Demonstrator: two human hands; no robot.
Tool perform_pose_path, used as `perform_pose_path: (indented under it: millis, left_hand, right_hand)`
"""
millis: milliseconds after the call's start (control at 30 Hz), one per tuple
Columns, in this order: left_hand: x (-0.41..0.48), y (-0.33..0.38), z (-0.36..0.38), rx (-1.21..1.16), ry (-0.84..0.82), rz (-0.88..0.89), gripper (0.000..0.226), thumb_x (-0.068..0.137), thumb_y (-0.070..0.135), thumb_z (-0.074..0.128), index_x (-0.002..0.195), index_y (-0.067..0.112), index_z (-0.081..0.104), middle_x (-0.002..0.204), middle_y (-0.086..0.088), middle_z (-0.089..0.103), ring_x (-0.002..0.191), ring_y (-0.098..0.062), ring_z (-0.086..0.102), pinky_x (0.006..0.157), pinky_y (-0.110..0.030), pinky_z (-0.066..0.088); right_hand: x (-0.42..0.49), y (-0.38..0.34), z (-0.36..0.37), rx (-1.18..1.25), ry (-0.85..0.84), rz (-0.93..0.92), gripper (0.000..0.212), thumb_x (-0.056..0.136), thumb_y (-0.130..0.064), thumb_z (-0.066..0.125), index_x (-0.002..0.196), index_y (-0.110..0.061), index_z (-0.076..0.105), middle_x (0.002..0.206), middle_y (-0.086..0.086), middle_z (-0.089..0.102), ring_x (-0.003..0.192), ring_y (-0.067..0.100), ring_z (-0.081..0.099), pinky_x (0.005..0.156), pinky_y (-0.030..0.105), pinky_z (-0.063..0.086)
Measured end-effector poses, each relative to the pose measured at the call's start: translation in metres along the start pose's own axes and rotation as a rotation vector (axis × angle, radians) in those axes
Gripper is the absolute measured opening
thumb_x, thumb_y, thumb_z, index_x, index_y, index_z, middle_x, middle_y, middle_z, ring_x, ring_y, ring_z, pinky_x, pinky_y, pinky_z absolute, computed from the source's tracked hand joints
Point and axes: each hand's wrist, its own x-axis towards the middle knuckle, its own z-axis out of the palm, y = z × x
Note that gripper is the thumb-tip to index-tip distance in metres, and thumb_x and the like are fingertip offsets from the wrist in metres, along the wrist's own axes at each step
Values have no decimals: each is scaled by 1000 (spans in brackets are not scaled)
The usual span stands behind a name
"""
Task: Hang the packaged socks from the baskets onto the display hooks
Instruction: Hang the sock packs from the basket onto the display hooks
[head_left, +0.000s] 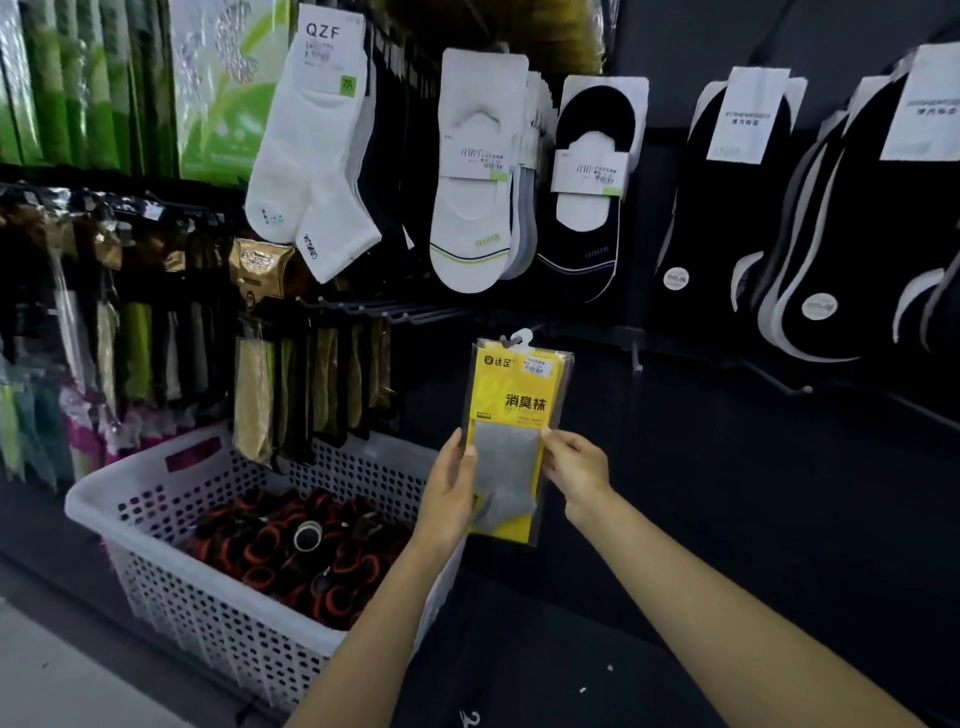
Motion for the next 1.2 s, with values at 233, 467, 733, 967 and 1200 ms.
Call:
perform_pose_path:
  millis: [233, 467, 733, 967, 1200]
  left_hand:
    - [-48, -34, 7, 35, -12, -70, 36, 99, 28, 44, 134, 22, 43, 132, 8, 47, 113, 1, 49, 88, -9, 35]
    - [-169, -97, 33, 159, -157, -244, 32, 95, 37, 50, 126, 30, 50, 114, 15, 55, 103, 1, 51, 86, -14, 41]
    - [-310, -166, 45, 180, -209, -594, 28, 95, 15, 53, 122, 7, 52, 116, -9, 59, 102, -16, 55, 81, -16, 47]
    - [-366, -202, 13, 306, -417, -740, 27, 90, -6, 53, 116, -12, 50, 94, -17, 54, 78, -18, 59, 66, -25, 49]
    - [-385, -205, 23, 417, -473, -805, 39, 88, 12, 64, 125, 7, 50, 117, -12, 59, 101, -17, 57, 74, -15, 50]
  right_hand:
    - [-34, 39, -59, -118, -30, 104, 23, 92, -12, 61, 114, -5, 60, 112, 11, 62, 107, 22, 60, 90, 31, 49]
    - [-116, 99, -146, -289, -196, 259, 15, 92, -13, 60, 107, -13, 63, 106, 3, 64, 102, 18, 63, 82, 27, 53]
    - [-202, 203, -250, -560, -268, 478, 29, 88, -5, 64, 115, 1, 57, 87, 7, 63, 73, 16, 60, 64, 22, 47]
    - [-256, 257, -300, -870, -510, 425, 54, 80, -19, 76, 127, -3, 54, 124, 1, 59, 111, 9, 56, 79, 0, 39]
    - [-269, 278, -317, -1262, -625, 223, 93, 72, -45, 77, 146, -24, 25, 149, -1, 27, 137, 20, 28, 108, 28, 28]
